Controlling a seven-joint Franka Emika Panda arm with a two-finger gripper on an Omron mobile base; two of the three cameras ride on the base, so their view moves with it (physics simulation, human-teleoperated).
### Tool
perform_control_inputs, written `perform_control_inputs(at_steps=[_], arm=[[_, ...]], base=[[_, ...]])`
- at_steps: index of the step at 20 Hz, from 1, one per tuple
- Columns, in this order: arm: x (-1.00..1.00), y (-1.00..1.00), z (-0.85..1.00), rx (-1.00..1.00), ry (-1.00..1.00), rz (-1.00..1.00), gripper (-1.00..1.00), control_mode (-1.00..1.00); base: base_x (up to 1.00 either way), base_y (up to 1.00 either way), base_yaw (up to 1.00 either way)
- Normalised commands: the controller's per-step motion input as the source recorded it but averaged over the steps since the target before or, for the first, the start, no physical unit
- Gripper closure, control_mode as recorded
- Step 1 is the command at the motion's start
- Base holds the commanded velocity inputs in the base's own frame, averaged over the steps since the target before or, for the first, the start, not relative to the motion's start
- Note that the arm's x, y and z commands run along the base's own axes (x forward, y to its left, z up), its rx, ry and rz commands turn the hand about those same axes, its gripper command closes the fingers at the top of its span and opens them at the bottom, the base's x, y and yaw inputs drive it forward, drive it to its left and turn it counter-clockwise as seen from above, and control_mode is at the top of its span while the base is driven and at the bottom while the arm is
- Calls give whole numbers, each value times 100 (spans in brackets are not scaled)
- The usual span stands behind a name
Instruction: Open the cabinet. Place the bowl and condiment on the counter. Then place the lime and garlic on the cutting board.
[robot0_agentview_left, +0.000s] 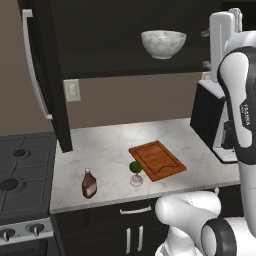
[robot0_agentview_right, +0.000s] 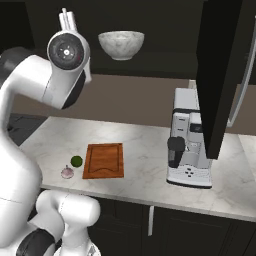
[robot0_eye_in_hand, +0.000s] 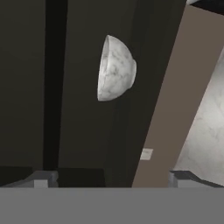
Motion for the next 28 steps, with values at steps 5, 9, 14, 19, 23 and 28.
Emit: perform_control_inputs(at_steps=[5, 9, 14, 19, 23, 28], arm=[[19, -31, 0, 2, 1, 0, -100, -100], [28, -20, 0, 0, 3, 0, -100, -100], [41, -9, -5, 0, 8, 0, -100, -100], [32, -8, 0, 0, 8, 0, -100, -100], [23, -7, 0, 0, 4, 0, -100, -100], [23, -2, 0, 0, 0, 0, -100, -100]], base=[[0, 0, 0], [0, 0, 0], [0, 0, 0], [0, 0, 0], [0, 0, 0], [0, 0, 0]])
